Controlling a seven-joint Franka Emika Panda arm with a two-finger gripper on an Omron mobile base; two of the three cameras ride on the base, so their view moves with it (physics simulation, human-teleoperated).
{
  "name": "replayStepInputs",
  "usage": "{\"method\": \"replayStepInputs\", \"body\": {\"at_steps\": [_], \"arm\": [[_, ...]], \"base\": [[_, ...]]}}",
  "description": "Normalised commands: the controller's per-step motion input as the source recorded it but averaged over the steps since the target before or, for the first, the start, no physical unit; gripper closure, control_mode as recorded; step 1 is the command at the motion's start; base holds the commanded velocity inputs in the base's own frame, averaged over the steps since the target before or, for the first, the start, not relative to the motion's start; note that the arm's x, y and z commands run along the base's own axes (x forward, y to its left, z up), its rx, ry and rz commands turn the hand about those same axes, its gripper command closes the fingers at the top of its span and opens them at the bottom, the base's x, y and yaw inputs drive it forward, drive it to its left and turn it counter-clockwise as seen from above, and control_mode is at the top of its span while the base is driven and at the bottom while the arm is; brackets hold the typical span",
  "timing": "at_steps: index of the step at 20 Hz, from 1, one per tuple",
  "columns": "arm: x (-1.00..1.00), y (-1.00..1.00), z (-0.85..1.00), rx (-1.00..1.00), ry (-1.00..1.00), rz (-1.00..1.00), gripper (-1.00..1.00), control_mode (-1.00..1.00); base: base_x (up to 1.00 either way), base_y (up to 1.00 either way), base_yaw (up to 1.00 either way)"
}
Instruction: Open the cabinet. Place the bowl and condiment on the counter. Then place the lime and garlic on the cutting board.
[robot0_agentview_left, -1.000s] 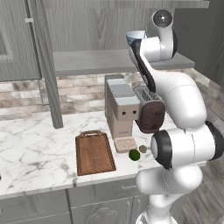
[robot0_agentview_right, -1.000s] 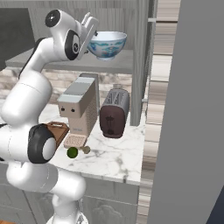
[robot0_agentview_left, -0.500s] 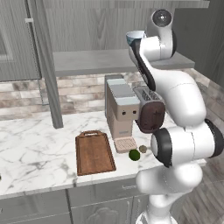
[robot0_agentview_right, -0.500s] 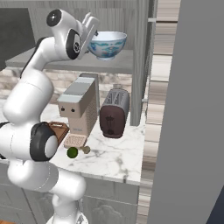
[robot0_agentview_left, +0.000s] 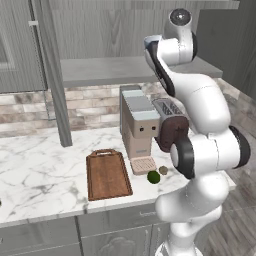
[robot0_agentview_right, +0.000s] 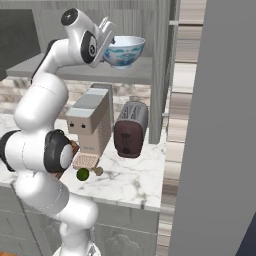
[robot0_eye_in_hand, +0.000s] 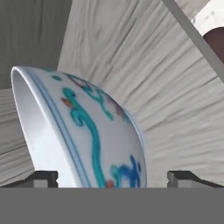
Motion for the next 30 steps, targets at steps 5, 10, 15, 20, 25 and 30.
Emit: {"method": "replayStepInputs", "body": {"at_steps": [5, 10, 15, 20, 25, 30], "arm": [[0.30, 0.00, 0.00, 0.01, 0.12, 0.00, -1.00, -1.00], [0.27, 0.00, 0.00, 0.00, 0.06, 0.00, -1.00, -1.00], [0.09, 0.00, 0.00, 0.00, 0.04, 0.00, 1.00, -1.00], [-0.29, -0.04, -0.16, 0.00, 0.00, 0.00, 1.00, -1.00], [-0.71, -0.37, -0.37, 0.00, 0.00, 0.00, 1.00, -1.00], [-0.71, -0.60, -0.48, 0.02, 0.00, 0.00, 1.00, -1.00]], "base": [[0.00, 0.00, 0.00], [0.00, 0.00, 0.00], [0.00, 0.00, 0.00], [0.00, 0.00, 0.00], [0.00, 0.00, 0.00], [0.00, 0.00, 0.00]]}}
